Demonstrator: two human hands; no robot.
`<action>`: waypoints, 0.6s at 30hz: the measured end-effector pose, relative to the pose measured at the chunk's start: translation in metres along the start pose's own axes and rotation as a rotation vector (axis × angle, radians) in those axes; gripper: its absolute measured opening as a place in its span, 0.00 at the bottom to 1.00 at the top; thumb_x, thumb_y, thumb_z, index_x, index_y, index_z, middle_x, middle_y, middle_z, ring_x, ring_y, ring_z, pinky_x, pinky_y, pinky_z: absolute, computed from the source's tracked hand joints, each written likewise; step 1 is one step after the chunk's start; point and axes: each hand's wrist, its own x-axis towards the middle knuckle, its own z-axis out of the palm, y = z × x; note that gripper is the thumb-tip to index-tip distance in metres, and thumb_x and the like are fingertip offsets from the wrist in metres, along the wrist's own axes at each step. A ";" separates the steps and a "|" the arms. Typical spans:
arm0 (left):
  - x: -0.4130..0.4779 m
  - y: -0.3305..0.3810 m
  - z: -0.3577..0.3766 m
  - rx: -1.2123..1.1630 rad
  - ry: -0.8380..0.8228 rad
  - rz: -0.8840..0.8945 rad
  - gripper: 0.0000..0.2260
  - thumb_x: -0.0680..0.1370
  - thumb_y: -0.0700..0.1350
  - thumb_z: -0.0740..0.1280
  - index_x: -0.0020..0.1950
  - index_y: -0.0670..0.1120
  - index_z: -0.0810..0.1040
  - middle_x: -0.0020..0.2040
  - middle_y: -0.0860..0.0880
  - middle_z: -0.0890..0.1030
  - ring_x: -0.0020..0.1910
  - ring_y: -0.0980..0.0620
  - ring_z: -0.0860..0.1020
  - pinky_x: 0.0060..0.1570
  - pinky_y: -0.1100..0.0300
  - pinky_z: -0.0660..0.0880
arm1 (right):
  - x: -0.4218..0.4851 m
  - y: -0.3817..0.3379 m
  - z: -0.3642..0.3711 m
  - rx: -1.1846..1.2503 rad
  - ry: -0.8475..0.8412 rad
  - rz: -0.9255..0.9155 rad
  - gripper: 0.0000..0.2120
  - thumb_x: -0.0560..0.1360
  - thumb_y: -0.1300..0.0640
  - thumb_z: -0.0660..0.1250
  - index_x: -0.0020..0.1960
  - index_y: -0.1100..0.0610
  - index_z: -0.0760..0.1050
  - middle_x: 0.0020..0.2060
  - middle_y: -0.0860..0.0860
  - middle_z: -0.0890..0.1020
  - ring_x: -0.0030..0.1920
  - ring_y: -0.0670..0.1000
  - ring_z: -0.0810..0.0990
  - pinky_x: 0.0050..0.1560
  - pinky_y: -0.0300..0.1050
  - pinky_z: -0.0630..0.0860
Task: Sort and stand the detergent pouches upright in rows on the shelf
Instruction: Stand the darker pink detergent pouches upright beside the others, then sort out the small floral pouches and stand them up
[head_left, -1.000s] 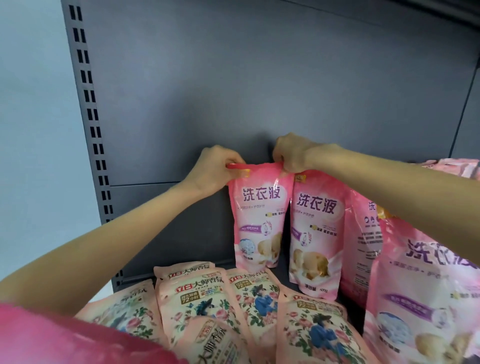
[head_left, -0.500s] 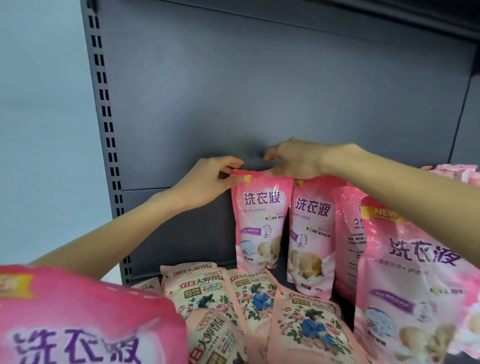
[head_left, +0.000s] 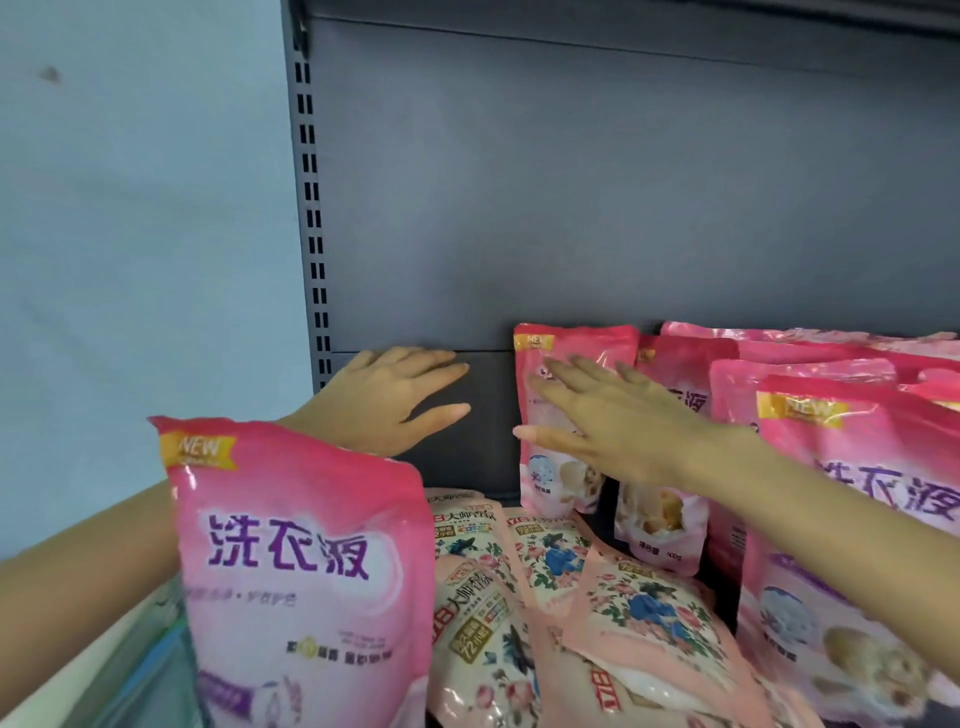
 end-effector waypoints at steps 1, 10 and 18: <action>-0.007 -0.001 0.000 0.006 -0.036 -0.029 0.43 0.65 0.71 0.29 0.75 0.57 0.55 0.75 0.57 0.58 0.73 0.55 0.57 0.69 0.54 0.55 | 0.001 -0.003 0.005 0.021 -0.008 -0.008 0.34 0.76 0.34 0.43 0.77 0.49 0.41 0.77 0.50 0.44 0.76 0.50 0.41 0.74 0.55 0.42; -0.031 -0.008 0.020 0.058 -0.442 -0.222 0.25 0.79 0.61 0.46 0.76 0.58 0.47 0.76 0.58 0.49 0.75 0.55 0.50 0.73 0.54 0.49 | 0.030 -0.019 0.041 0.196 0.004 -0.105 0.33 0.77 0.35 0.45 0.77 0.49 0.45 0.77 0.49 0.47 0.76 0.50 0.44 0.74 0.53 0.45; -0.051 -0.020 0.038 -0.045 -0.562 -0.358 0.37 0.70 0.73 0.37 0.75 0.58 0.52 0.75 0.58 0.56 0.73 0.56 0.57 0.72 0.55 0.56 | 0.056 -0.025 0.060 0.359 -0.097 -0.226 0.31 0.78 0.38 0.54 0.75 0.53 0.56 0.74 0.50 0.61 0.72 0.52 0.62 0.69 0.53 0.64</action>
